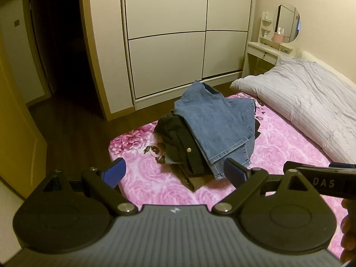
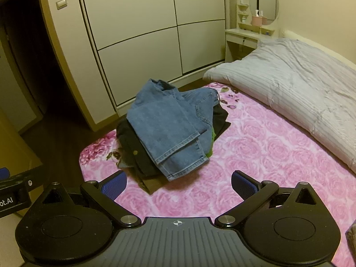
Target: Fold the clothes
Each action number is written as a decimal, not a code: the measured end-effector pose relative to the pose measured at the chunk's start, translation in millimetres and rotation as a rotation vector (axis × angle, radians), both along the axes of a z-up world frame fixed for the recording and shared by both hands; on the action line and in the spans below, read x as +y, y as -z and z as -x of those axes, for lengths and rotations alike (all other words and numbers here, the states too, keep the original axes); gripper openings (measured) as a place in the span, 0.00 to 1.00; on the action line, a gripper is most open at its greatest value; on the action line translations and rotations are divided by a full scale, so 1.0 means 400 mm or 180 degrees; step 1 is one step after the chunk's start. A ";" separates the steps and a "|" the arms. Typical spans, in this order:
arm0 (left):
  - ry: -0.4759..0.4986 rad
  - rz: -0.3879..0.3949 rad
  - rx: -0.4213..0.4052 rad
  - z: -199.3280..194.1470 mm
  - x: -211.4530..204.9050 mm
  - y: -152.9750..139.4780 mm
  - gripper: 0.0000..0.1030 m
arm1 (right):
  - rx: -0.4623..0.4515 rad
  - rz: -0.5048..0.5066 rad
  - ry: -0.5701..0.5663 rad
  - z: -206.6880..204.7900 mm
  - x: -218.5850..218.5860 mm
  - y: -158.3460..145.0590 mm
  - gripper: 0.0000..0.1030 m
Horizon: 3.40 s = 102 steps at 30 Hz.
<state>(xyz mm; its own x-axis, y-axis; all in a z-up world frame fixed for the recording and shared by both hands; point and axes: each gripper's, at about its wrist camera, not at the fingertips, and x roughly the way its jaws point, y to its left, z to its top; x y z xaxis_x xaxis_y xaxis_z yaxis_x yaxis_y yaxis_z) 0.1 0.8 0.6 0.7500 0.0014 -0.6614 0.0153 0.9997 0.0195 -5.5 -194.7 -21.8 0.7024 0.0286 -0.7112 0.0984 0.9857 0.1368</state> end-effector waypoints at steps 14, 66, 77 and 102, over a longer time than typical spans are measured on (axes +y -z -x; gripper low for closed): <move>0.0015 -0.0019 0.0030 -0.002 -0.016 0.011 0.90 | -0.0018 -0.0007 -0.0020 0.000 -0.020 0.004 0.99; 0.0136 -0.0022 0.0134 -0.023 -0.019 0.019 0.91 | -0.0046 -0.0070 0.0023 -0.022 -0.047 0.020 0.99; 0.0300 -0.0013 0.0276 -0.148 0.010 0.068 0.93 | 0.0071 -0.0200 0.0080 -0.114 -0.033 0.066 0.99; 0.1062 -0.0113 0.0832 -0.829 -0.030 0.270 0.89 | 0.0663 -0.1179 0.1347 -0.510 -0.202 0.343 0.95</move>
